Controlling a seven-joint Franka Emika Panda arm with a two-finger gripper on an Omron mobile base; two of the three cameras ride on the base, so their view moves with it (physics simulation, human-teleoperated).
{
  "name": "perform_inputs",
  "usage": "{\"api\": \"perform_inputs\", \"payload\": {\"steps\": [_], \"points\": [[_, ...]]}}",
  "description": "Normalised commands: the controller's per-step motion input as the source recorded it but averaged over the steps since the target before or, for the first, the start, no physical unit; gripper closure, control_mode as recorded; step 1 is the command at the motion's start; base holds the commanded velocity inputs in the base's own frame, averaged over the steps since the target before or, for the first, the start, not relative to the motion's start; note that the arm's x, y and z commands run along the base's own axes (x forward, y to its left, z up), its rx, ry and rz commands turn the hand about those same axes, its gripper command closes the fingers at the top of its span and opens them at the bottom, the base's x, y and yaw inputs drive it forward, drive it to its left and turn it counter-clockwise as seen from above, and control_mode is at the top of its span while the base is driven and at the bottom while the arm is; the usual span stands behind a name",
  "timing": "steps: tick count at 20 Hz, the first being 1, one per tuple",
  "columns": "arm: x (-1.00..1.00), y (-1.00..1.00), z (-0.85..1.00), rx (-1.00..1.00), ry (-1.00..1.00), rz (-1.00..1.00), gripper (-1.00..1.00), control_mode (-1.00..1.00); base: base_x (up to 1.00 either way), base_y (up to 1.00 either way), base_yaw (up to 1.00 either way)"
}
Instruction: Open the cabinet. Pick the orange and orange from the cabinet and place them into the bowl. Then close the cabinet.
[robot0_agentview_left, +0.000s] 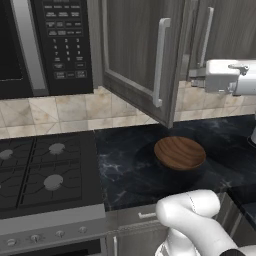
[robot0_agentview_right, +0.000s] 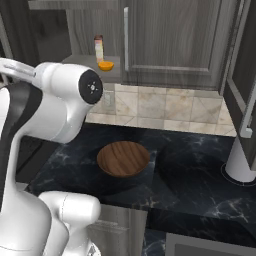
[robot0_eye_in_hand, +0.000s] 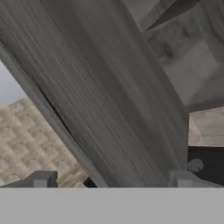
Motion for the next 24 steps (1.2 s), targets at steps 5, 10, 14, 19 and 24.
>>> {"api": "perform_inputs", "payload": {"steps": [5,10,14,19,24], "points": [[0.21,0.46,-0.03,0.0,0.0,0.16,-1.0,-1.0,0.0,0.0,0.0],[0.12,0.4,0.0,0.0,0.0,0.15,-1.0,-1.0,0.0,0.0,0.0],[0.12,0.41,-0.01,0.0,0.0,0.13,-1.0,-1.0,0.0,0.0,0.0],[0.13,0.46,-0.04,0.02,0.0,0.1,-1.0,-1.0,0.0,0.0,0.0],[0.04,0.06,0.0,0.01,0.0,0.01,-1.0,-1.0,0.0,0.0,0.0]]}}
